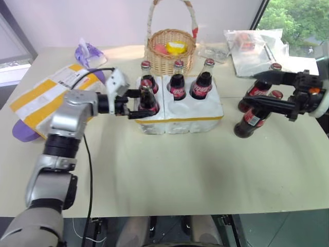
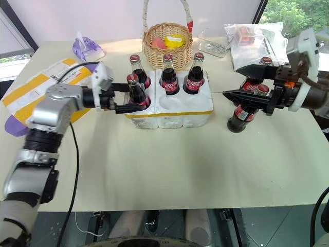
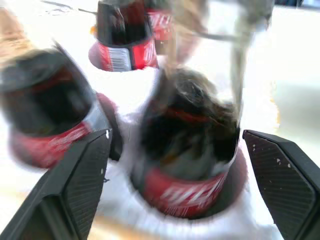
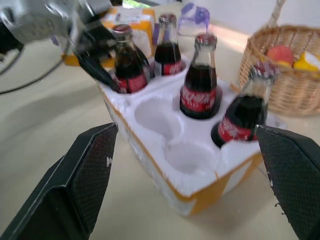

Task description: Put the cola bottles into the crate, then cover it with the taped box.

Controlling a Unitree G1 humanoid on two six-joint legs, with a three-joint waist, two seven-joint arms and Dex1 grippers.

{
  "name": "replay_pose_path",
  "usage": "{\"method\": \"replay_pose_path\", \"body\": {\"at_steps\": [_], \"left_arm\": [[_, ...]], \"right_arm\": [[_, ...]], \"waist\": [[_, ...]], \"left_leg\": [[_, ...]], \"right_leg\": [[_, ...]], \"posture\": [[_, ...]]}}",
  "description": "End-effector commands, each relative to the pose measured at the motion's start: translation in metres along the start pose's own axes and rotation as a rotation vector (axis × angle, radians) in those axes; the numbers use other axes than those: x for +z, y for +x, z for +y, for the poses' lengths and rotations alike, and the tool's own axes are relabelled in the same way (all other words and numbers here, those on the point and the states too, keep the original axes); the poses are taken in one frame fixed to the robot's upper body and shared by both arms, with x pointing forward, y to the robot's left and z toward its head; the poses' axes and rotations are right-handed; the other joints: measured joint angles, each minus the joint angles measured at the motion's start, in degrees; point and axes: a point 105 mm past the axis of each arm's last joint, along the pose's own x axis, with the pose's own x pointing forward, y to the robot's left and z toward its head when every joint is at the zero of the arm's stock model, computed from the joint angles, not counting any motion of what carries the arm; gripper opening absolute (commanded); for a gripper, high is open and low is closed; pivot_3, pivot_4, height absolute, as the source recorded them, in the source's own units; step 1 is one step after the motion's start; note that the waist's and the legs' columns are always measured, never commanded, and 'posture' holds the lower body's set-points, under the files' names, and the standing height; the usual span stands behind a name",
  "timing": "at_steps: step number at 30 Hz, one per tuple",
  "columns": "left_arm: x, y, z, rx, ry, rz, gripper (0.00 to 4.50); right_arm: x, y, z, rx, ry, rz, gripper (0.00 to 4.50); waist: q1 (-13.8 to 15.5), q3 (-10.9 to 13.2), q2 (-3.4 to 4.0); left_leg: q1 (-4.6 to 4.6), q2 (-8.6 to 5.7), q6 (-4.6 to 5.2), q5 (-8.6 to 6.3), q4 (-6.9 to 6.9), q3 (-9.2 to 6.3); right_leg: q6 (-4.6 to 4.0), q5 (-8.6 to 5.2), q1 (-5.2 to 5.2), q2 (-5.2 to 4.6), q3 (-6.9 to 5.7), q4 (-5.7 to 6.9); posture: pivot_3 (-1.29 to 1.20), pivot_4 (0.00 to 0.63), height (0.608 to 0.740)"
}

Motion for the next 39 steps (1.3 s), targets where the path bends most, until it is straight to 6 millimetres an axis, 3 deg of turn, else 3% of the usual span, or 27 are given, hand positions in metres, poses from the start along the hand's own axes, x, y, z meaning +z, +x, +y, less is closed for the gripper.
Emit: {"method": "replay_pose_path", "body": {"at_steps": [1,5,8,11,16,19,25,31,39], "left_arm": [[0.060,-0.061,-0.028,-0.096,0.001,-0.120,4.39],[0.075,-0.095,-0.051,-0.151,-0.035,-0.095,4.39],[0.068,-0.102,-0.060,-0.145,-0.030,-0.025,4.39],[0.051,-0.097,-0.065,-0.151,-0.020,0.043,4.39],[0.045,-0.088,-0.068,-0.159,-0.002,0.059,4.39],[0.038,-0.082,-0.074,-0.181,0.015,0.084,4.39],[0.026,-0.076,-0.079,-0.186,0.023,0.106,4.39],[0.028,-0.072,-0.083,-0.184,0.019,0.087,4.39],[0.030,-0.073,-0.083,-0.166,0.017,0.080,4.39]], "right_arm": [[0.031,-0.029,0.007,-0.041,-0.086,-0.065,4.50],[0.040,-0.048,0.023,-0.033,-0.068,-0.069,4.50],[0.033,-0.060,0.035,-0.043,-0.004,-0.036,4.50],[0.001,-0.068,0.041,-0.136,0.111,-0.004,4.50],[-0.054,-0.065,0.039,-0.310,0.182,0.061,4.50],[-0.085,-0.059,0.030,-0.429,0.233,0.055,4.50],[-0.117,-0.044,0.003,-0.589,0.287,0.003,4.50],[-0.132,-0.039,-0.023,-0.689,0.327,-0.025,4.50],[-0.136,-0.022,-0.036,-0.676,0.344,-0.050,4.50]], "waist": [[-0.30,0.01,0.02],[-0.01,-0.04,0.09],[0.64,-0.04,0.05],[0.68,-0.19,-0.17],[0.39,-0.29,-0.35],[0.16,-0.30,-0.34],[0.25,-0.30,-0.25],[0.34,-0.30,-0.26],[0.23,-0.30,-0.24]], "left_leg": [[-0.12,0.02,-0.01,0.01,0.00,-0.02],[-0.01,0.02,-0.03,0.02,-0.01,0.00],[0.35,0.02,0.13,-0.09,0.00,-0.06],[0.68,0.06,0.12,-0.09,-0.01,-0.14],[0.66,0.10,0.18,-0.13,-0.05,-0.08],[0.66,0.11,0.18,-0.13,-0.11,-0.06],[0.68,0.12,0.15,-0.11,-0.18,-0.04],[0.67,0.11,0.15,-0.11,-0.18,-0.06],[0.68,0.13,0.15,-0.11,-0.20,-0.06]], "right_leg": [[0.00,0.00,-0.10,0.02,0.00,0.00],[0.00,-0.01,0.02,0.02,0.00,-0.08],[-0.01,-0.02,0.48,0.00,-0.01,-0.13],[-0.23,-0.17,0.98,0.01,-0.03,-0.48],[-0.24,-0.13,1.01,0.03,0.00,-0.73],[-0.17,-0.09,0.93,0.04,0.01,-0.72],[-0.23,-0.12,0.91,0.05,0.03,-0.72],[-0.20,-0.10,0.91,0.10,0.02,-0.73],[-0.09,-0.04,0.90,0.16,0.02,-0.72]], "posture": [[0.00,0.150,0.740],[0.00,0.150,0.740],[0.00,0.150,0.740],[0.00,0.150,0.740],[0.00,0.150,0.740],[0.00,0.150,0.740],[0.00,0.150,0.740],[0.00,0.150,0.740],[0.00,0.150,0.740]]}}
